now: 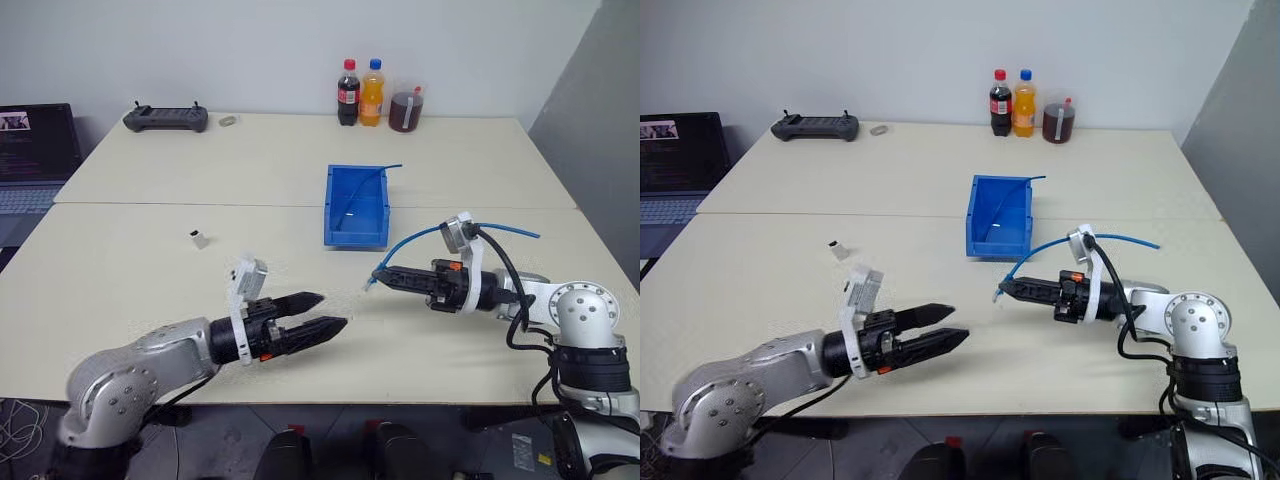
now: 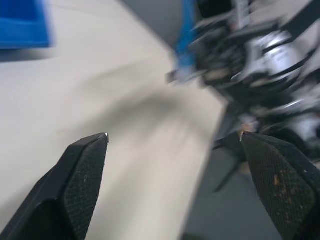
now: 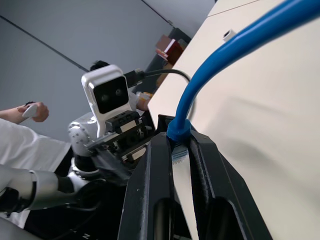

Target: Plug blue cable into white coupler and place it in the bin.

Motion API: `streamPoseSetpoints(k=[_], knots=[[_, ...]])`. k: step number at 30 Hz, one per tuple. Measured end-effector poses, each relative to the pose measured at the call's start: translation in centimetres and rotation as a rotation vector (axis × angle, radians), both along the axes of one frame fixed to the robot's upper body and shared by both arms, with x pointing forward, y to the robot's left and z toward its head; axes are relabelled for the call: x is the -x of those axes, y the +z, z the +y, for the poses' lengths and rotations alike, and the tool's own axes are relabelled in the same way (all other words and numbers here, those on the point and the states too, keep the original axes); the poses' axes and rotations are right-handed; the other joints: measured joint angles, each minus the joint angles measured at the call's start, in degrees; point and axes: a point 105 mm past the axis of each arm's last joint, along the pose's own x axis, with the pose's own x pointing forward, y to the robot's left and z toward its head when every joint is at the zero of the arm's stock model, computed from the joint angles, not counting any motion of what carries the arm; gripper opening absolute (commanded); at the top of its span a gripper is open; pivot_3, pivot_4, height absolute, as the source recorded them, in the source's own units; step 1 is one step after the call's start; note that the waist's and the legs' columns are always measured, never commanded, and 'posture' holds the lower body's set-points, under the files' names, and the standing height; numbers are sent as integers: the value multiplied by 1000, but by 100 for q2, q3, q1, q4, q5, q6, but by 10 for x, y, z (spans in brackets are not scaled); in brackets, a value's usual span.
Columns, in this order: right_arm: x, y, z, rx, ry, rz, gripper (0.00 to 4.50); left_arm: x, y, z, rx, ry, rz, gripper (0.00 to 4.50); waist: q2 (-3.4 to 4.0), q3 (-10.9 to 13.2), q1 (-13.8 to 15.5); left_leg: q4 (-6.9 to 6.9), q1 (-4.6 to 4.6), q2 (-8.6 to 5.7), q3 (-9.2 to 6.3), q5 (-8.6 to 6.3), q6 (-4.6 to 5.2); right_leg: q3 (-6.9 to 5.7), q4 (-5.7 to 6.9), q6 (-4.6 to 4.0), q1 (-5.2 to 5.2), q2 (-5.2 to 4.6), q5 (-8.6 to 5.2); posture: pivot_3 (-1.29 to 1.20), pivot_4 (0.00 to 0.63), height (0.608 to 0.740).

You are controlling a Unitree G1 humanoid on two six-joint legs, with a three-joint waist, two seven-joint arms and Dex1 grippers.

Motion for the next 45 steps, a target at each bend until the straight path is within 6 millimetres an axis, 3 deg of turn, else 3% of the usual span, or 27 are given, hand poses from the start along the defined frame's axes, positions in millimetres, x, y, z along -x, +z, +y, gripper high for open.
streamPoseSetpoints(k=[4, 8, 11, 14, 22, 28, 38, 41, 45], knots=[[-2, 4, 0, -8, 4, -13, 182, -27, -11, 26, -143, 294, -126, 4439, 0, 2, 15, 3, -1, -2, 2, 0, 1, 1, -2, 1, 2, -6, 1, 0, 150, 740], [-3, 9, -1, -14, 17, -28, 182, -54, -25, 68, -261, 693, -178, 4439, -9, 6, 21, 3, -4, -2, 2, -1, 2, -1, -3, -4, 2, -8, 4, 0, 150, 740], [-5, 9, -1, -18, 18, -22, 182, -63, -37, 96, -313, 976, -171, 4439, -14, 7, 22, 3, -8, -1, 0, -1, 2, -3, -5, -23, 1, -11, 16, 0, 150, 740], [-8, 12, -1, -14, 20, -36, 182, -67, -43, 115, -370, 1140, -162, 4439, -20, 9, 21, 4, -8, -2, -1, -1, 2, -6, -1, -23, 0, -10, 17, 0, 150, 740], [-10, 7, 1, 6, 30, -30, 182, -98, -55, 125, -370, 1359, -105, 4439, -38, 17, 42, 7, -14, -4, -3, -1, 2, -10, -3, -18, 0, -11, 21, 0, 150, 740], [-15, 10, 1, 25, 29, -46, 182, -144, -46, 114, -251, 1441, -78, 4439, -41, 19, 59, 10, -20, -6, -5, -1, 2, -13, -7, -16, -1, -11, 23, 0, 150, 740], [-16, 10, 0, 30, 23, -47, 182, -169, -45, 131, -200, 1552, -27, 4439, -41, 18, 26, 8, -17, -4, -4, 0, 0, -15, 3, -16, -6, -11, 23, 0, 150, 740], [-16, 10, -1, 30, 19, -48, 182, -173, -44, 134, -196, 1560, -24, 4051, -41, 18, 26, 7, -16, -4, -4, 0, 0, -15, 3, -16, -6, -11, 23, 0, 150, 740], [-16, 11, -2, 29, 9, -51, 182, -176, -44, 136, -200, 1571, -26, 3195, -40, 18, 32, 8, -16, -5, -4, 0, 0, -15, 3, -16, -5, -13, 24, 0, 150, 740]])
